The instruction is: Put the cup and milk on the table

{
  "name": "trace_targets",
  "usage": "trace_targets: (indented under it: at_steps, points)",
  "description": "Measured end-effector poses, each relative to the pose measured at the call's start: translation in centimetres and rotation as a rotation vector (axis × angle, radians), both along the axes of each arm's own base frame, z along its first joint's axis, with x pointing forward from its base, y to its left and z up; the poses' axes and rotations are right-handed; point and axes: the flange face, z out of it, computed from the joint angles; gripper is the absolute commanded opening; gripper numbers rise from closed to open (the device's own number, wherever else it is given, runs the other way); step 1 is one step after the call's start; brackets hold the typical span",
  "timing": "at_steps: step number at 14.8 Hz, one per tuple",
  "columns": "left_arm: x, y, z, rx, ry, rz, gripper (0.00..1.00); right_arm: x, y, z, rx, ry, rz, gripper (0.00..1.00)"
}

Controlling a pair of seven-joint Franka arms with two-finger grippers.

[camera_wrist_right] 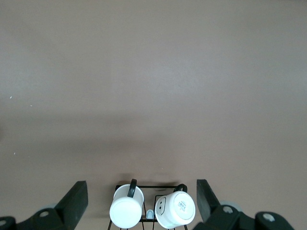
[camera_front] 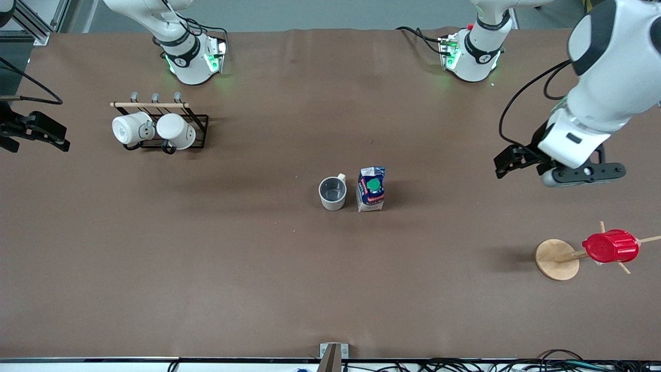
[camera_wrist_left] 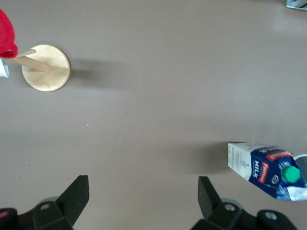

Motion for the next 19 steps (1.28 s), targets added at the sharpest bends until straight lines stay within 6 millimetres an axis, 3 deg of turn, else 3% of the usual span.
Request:
trace_targets:
  at_steps: [5, 9, 19]
  points:
    - [-2.6, 2.3, 3.0, 0.017, 0.047, -0.003, 1.0, 0.0, -0.1, 0.0, 0.0, 0.001, -0.001, 1.0]
    - [-2.8, 3.1, 4.7, 0.014, 0.022, -0.003, 1.0, 0.0, -0.1, 0.0, 0.0, 0.001, -0.002, 1.0]
    - [-2.5, 2.5, 3.0, 0.019, 0.062, -0.015, 1.0, 0.0, -0.1, 0.0, 0.0, 0.001, -0.003, 1.0]
